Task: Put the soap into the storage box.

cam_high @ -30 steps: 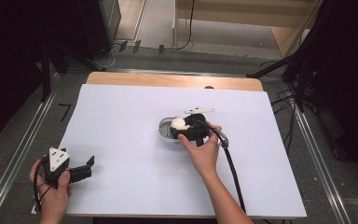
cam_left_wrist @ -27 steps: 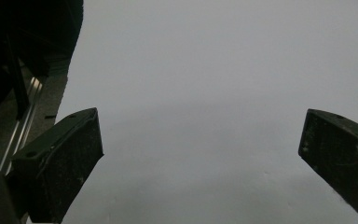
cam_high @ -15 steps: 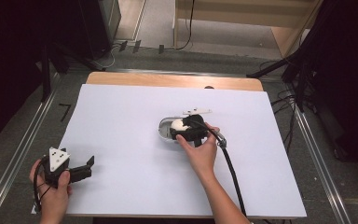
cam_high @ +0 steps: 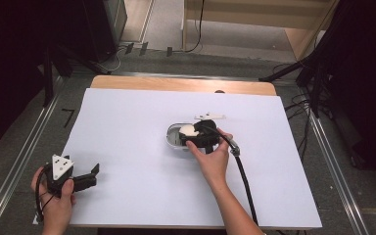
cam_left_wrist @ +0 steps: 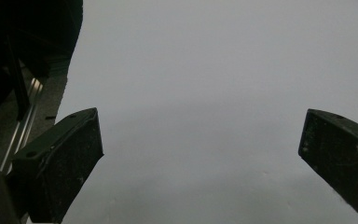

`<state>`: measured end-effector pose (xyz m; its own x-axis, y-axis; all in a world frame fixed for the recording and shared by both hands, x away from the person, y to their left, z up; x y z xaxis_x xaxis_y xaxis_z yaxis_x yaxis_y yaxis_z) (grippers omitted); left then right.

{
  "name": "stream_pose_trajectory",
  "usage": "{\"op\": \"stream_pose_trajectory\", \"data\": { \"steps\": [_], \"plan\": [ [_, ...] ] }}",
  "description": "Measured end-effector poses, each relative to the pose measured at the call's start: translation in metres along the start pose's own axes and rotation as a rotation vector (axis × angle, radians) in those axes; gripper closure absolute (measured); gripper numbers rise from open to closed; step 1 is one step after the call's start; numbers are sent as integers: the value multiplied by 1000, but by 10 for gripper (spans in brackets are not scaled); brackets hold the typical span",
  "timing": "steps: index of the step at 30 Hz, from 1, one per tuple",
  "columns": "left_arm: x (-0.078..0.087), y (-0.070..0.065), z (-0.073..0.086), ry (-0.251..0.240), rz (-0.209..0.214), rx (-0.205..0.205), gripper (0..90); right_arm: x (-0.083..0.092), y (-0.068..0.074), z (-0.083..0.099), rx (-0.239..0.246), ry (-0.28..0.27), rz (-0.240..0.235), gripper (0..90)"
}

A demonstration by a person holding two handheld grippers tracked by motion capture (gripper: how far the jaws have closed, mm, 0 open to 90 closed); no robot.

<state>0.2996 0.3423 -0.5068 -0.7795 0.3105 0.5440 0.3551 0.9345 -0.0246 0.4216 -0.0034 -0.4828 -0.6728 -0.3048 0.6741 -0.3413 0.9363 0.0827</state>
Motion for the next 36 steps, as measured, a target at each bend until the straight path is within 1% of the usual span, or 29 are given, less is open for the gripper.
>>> {"op": "stream_pose_trajectory", "data": {
  "steps": [7, 10, 13, 17, 22, 25, 27, 30, 31, 34, 35, 36],
  "plan": [
    [0, 0, 0, 0, 3, 2, 3, 9, -2, -2, 9, -22, 1, 241],
    [0, 0, 0, -2, 2, 1, 3, 15, -4, -6, 16, -50, 7, 242],
    [0, 0, 0, -3, 1, 0, 3, 20, -7, -7, 6, -62, 8, 242],
    [0, 0, 0, -2, 1, 0, 2, 26, -10, -6, -1, -74, -3, 237],
    [0, 0, 0, -2, 1, 0, 3, 37, -12, -3, 13, -100, -18, 233],
    [0, 0, 0, -2, 1, 0, 2, 43, -17, 0, 10, -126, 2, 229],
    [0, 0, 0, -1, 2, 1, 2, 45, -21, 2, 10, -129, 9, 224],
    [0, 0, 0, -1, 2, 1, 2, 48, -25, 4, 4, -135, 4, 230],
    [0, 0, 0, -1, 0, 0, 2, 50, -29, 7, 0, -139, 7, 229],
    [0, 0, 0, 0, -1, -1, 3, 51, -35, 11, -8, -139, 26, 218],
    [0, 0, 0, 0, -1, -1, 3, 51, -35, 11, -8, -139, 26, 218],
    [0, 0, 0, -1, -2, -2, 3, 52, -40, 15, -9, -138, 27, 211]
  ]
}}
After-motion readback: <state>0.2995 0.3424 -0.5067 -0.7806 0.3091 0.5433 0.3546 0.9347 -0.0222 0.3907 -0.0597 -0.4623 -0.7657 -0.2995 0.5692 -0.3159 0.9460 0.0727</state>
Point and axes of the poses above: each handheld gripper's, and its own axes: x roughly backward along the jaws, z roughly out of its underside, y roughly to its left, the point moved 8 cm from there along -x, roughly forward along the jaws, and after that the axes turned 13 degrees about z, right-handed, at the moved point
